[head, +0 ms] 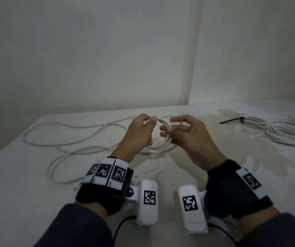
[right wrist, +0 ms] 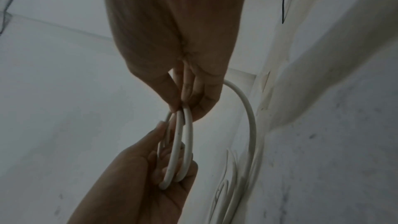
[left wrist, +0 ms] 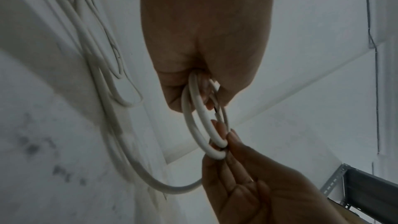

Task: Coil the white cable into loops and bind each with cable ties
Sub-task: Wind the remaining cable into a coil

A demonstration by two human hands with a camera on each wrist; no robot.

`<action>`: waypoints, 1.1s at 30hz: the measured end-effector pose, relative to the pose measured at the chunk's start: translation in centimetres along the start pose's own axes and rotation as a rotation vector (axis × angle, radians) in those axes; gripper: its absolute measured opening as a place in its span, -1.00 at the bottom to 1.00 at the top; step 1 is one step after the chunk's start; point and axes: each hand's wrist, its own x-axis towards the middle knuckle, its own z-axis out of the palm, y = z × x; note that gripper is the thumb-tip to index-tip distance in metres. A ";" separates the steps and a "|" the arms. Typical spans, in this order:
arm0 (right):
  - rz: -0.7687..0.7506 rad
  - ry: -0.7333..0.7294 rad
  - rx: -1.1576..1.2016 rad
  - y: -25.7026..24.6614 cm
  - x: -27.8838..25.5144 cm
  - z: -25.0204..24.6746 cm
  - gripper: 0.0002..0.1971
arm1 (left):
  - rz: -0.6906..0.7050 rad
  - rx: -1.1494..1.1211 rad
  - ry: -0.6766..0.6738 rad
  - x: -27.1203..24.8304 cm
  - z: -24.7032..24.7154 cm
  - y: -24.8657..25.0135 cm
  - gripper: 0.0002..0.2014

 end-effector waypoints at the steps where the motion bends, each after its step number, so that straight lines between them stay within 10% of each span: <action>1: -0.017 0.022 -0.014 0.0 0.0 0.0 -0.82 | -0.001 -0.001 -0.001 0.0 0.0 -0.1 -0.81; 14: 0.016 -0.010 -0.107 -0.6 -0.4 -0.3 -0.75 | 0.020 0.034 -0.183 -0.3 -1.2 0.0 -0.77; 21: -0.119 -0.018 -0.178 -0.2 -0.2 -0.5 -0.83 | -0.168 -0.378 -0.353 -0.7 -2.3 -0.1 -0.84; 33: -0.213 0.018 -0.483 0.5 0.3 -0.9 -0.85 | -0.227 -0.344 -0.171 -0.8 0.2 -0.1 -0.75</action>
